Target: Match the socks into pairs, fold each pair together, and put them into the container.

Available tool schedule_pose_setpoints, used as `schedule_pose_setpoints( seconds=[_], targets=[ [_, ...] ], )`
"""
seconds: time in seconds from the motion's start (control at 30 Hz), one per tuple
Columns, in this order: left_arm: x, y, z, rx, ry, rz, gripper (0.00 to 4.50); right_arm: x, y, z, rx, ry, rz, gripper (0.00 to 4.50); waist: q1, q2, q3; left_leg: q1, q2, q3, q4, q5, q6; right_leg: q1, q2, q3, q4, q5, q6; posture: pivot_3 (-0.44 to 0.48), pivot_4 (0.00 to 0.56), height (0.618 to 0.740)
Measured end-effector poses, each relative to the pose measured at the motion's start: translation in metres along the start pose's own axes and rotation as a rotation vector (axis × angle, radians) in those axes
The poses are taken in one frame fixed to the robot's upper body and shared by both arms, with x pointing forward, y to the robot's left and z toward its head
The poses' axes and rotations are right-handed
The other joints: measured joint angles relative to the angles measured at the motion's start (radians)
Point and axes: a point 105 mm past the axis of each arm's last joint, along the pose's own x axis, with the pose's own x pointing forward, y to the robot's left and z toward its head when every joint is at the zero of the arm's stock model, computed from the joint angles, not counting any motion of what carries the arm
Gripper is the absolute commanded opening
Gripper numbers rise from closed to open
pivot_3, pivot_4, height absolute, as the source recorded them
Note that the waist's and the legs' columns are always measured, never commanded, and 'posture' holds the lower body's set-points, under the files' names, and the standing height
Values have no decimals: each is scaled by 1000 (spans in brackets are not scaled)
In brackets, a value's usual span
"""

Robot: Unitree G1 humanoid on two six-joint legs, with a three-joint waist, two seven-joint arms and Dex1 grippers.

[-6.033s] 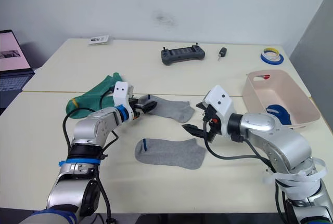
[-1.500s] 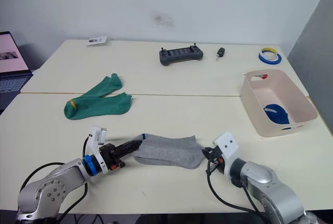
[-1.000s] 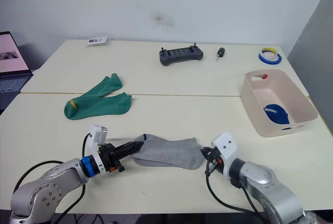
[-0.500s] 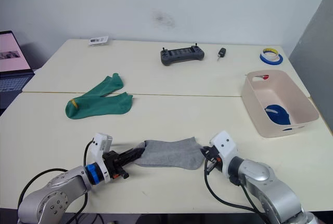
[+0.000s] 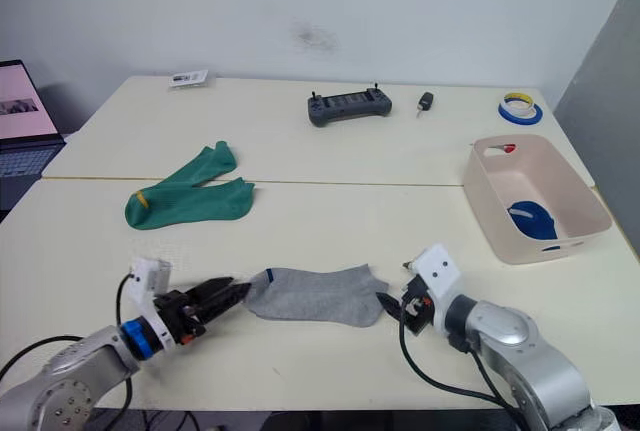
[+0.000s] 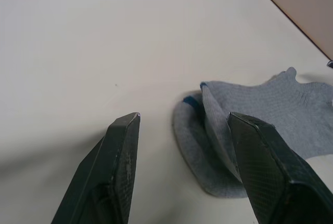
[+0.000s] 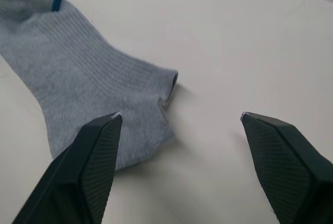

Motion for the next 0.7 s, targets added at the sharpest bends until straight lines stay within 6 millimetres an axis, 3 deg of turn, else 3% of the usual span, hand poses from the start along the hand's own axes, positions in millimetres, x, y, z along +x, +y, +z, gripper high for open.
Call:
schedule_pose_setpoints(
  seconds=[0.1, 0.13, 0.2, 0.3, 0.43, 0.5, 0.7],
  targets=[
    [3, -7, 19, 75, -52, -52, 2804, 1, 1, 10, -25, -41, 16, 3765, 0, 0, 0, 0, 0, 0, 0, 0, 0, 0, 0, 0, 0, 0, 0, 0, 150, 740],
    [5, -9, 25, 95, -66, -73, 2619, 3, 2, 13, -33, -54, 25, 3594, 1, 0, 0, 0, 0, 0, 0, 0, 0, 0, 0, 0, 0, 0, 0, 0, 150, 740],
    [11, -16, 39, 149, -87, -130, 2241, 7, 7, 20, -35, -85, 46, 3207, 2, 0, 0, 0, 0, 0, 0, 0, 0, 0, 0, -1, 1, 0, 0, 0, 150, 740],
    [26, -39, 47, 261, -57, -280, 1309, 20, 20, 24, -21, -111, 100, 2177, 0, 0, 0, 0, 0, 1, 0, 0, 0, 0, 0, 1, 1, 0, 0, 0, 150, 740],
    [46, -55, 29, 350, 38, -403, 61, 40, 33, 15, -26, -74, 156, 785, -4, 0, 0, 1, 0, 2, 0, 0, -1, -1, 1, 1, 1, 0, 0, 0, 150, 740],
    [53, -50, 13, 360, 103, -417, 0, 52, 42, 8, -32, -50, 190, 98, -4, 0, 0, 1, 0, 2, 0, 0, 0, -2, 1, 1, 3, 0, 0, 0, 150, 740],
    [60, -24, -22, 370, 249, -371, 0, 75, 54, -10, -56, 0, 249, 43, -2, 0, 0, 0, 0, 1, 0, 0, 0, -2, 2, 1, 3, 0, 0, 0, 150, 740]
  ],
)
